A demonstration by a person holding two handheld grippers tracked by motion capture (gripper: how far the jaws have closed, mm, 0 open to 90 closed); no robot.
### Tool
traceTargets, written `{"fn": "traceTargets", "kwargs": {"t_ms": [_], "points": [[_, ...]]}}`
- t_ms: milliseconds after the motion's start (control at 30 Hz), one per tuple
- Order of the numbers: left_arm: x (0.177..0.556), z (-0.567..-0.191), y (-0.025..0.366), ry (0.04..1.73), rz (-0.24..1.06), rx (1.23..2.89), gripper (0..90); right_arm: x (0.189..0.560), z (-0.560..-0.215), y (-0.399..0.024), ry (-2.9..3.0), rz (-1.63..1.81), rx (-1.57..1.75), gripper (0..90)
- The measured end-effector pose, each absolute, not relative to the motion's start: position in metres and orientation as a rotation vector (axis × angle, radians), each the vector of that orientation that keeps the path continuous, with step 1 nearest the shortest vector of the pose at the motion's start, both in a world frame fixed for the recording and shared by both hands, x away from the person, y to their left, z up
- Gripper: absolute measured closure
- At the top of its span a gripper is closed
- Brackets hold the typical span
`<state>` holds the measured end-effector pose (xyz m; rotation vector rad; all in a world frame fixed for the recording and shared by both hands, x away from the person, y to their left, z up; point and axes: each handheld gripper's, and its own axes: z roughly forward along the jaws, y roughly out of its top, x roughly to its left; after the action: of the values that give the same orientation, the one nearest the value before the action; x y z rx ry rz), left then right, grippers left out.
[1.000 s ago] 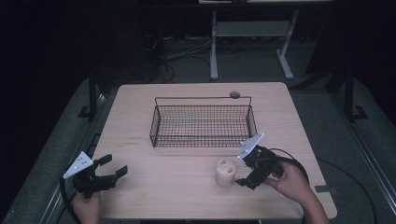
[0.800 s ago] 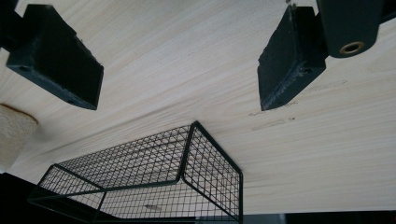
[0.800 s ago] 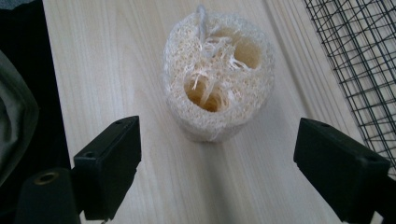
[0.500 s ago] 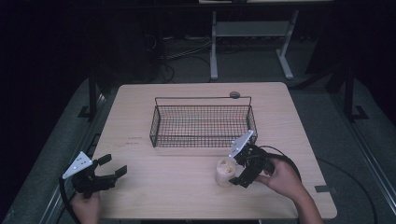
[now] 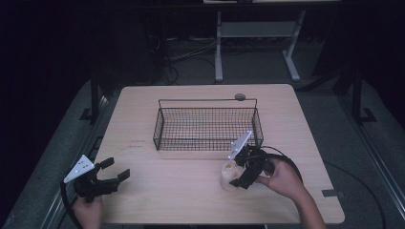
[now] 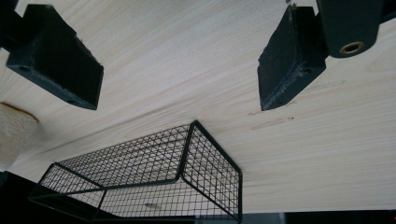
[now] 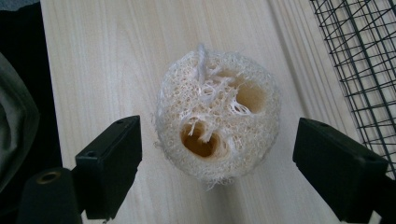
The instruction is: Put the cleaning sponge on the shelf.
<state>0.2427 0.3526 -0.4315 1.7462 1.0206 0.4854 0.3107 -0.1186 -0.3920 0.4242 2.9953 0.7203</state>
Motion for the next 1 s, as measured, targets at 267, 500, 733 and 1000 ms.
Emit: {"fn": "traceTargets", "kwargs": {"t_ms": [267,500,733,1000], "points": [[0.2425,-0.4315,0.3525,1.02,0.484,1.744,13.8,0.3117,-0.3955,-0.1128,3.022,0.705,0.4,19.2],[0.243,-0.4314,0.3518,1.015,0.485,1.748,13.8,0.3124,-0.3976,-0.1106,3.033,0.69,0.401,22.1],[0.2426,-0.4314,0.3522,1.018,0.484,1.744,13.8,0.3127,-0.3966,-0.1102,3.041,0.698,0.405,27.9],[0.2429,-0.4314,0.3519,1.017,0.485,1.749,13.8,0.309,-0.3946,-0.1102,3.041,0.707,0.382,28.4]]}}
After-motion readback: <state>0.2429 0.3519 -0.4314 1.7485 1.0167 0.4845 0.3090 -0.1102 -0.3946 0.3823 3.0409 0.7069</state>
